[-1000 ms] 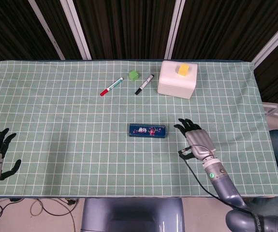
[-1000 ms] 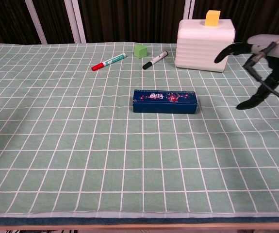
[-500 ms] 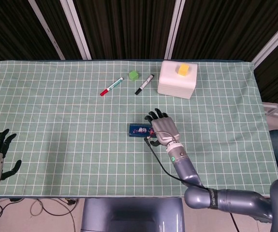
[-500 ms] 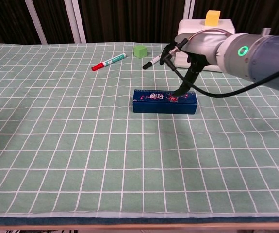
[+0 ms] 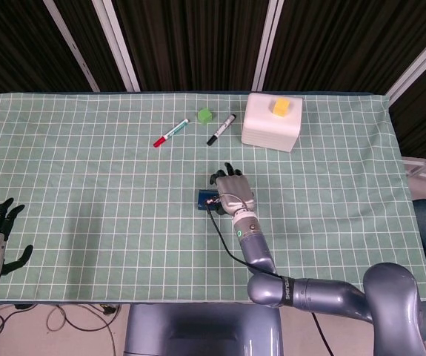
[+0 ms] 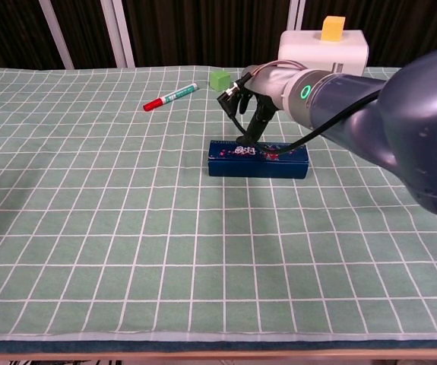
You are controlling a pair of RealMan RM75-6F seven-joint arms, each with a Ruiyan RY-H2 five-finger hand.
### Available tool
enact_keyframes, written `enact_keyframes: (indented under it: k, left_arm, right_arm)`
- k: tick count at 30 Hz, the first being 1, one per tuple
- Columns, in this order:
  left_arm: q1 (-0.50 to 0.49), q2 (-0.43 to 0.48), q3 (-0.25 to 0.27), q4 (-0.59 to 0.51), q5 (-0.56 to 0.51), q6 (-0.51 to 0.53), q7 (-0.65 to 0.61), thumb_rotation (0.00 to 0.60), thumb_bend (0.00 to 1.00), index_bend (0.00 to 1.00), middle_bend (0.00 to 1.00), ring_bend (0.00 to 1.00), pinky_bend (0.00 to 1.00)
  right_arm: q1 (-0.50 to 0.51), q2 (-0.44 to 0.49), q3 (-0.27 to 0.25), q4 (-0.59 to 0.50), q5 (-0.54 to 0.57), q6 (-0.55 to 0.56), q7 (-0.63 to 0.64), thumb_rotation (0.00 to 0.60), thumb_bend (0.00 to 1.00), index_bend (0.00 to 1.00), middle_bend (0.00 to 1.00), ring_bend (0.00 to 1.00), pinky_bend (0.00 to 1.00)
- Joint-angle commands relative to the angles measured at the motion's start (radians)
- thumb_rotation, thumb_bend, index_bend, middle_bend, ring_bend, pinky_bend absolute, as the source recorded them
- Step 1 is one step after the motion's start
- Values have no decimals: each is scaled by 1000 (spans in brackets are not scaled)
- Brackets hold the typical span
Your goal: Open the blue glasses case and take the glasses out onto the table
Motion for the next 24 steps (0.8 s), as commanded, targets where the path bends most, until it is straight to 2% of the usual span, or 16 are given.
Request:
enact_keyframes:
  k: [1, 8, 17, 24]
  left_arm:
    - [-1, 1, 1, -2, -1, -2, -2, 600, 307, 97, 0, 0, 0]
    - [-2, 4, 3, -5, -2, -6, -6, 600, 307, 97, 0, 0, 0]
    - [-7, 8, 5, -8, -7, -19, -15, 600, 308, 97, 0, 0, 0]
    - [-9, 13, 7, -13, -7, -25, -25, 600, 307, 97, 0, 0, 0]
  right_arm:
    - [25, -20, 6, 14, 39, 16, -33, 600, 402, 332, 255, 52, 186]
    - [70, -74, 15, 72, 90, 51, -82, 600, 298, 331, 250, 51, 186]
    - [128, -104, 49, 97, 164, 104, -181, 600, 291, 331, 253, 50, 186]
    - [166, -127, 96, 142, 258, 110, -245, 600, 293, 331, 254, 50, 186]
